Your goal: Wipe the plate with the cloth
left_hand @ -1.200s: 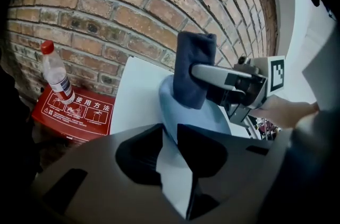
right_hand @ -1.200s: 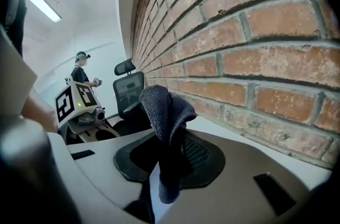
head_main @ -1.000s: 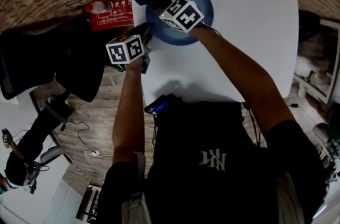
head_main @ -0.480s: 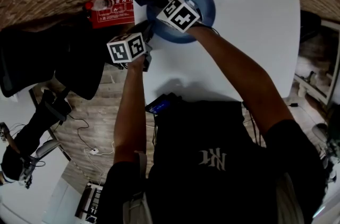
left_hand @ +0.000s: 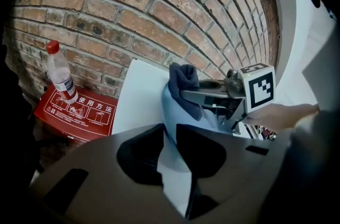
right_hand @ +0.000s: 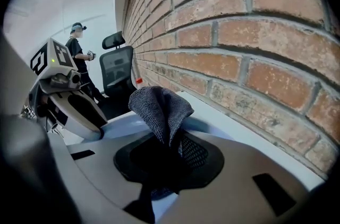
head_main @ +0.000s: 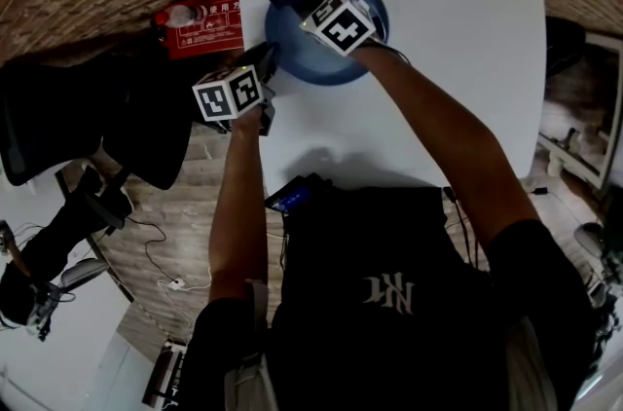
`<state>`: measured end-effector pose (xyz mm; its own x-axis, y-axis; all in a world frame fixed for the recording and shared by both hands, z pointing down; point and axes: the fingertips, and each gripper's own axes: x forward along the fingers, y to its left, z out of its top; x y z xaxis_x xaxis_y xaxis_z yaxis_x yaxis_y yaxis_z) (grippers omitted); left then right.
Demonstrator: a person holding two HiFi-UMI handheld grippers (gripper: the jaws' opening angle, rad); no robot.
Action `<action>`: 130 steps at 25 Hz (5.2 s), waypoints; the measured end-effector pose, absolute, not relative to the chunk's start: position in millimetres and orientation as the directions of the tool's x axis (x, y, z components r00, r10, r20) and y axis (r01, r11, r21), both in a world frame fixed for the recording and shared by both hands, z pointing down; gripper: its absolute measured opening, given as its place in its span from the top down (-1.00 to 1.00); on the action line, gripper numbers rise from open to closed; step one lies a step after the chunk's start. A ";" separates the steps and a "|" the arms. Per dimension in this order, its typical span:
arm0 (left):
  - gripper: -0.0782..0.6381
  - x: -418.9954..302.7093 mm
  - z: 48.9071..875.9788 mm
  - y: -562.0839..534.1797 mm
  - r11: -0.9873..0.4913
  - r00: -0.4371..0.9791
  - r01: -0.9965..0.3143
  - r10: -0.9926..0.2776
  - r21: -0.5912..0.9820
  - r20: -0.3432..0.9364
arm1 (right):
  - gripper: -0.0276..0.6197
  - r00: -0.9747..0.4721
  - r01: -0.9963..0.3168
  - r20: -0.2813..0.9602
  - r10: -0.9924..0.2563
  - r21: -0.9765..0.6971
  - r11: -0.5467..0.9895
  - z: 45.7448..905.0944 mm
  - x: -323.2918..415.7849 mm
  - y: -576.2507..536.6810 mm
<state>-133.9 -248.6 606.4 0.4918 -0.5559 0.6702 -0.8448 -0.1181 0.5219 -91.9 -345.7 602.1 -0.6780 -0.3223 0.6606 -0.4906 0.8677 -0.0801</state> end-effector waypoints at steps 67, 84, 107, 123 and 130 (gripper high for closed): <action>0.67 -121.5 605.7 -246.8 -0.100 0.476 -0.845 -0.590 0.526 0.652 | 0.64 -0.655 -0.637 0.704 -0.274 -0.321 0.700 614.1 -74.7 -300.9; 0.68 -118.8 604.7 -247.3 -0.105 0.484 -0.836 -0.603 0.539 0.634 | 0.64 -0.507 -0.675 0.788 -0.350 -0.110 0.730 615.2 -16.6 -320.5; 0.68 -122.6 601.6 -249.8 -0.109 0.460 -0.850 -0.632 0.516 0.624 | 0.64 -0.319 -0.731 0.836 -0.446 0.083 0.677 618.9 50.9 -340.1; 0.68 -117.2 602.9 -247.0 -0.107 0.474 -0.835 -0.638 0.540 0.606 | 0.64 -0.728 -0.649 0.586 -0.355 -0.424 0.632 566.0 -73.7 -287.2; 0.68 -116.5 602.6 -244.9 -0.100 0.471 -0.835 -0.640 0.542 0.607 | 0.64 -0.680 -0.572 0.689 -0.252 -0.283 0.770 614.7 -93.5 -261.6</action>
<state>-116.5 -244.9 602.6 0.4708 -0.6403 0.6069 -0.8347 -0.1004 0.5415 -93.5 -261.6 614.7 -0.6800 -0.2518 0.6886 -0.5716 0.7702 -0.2828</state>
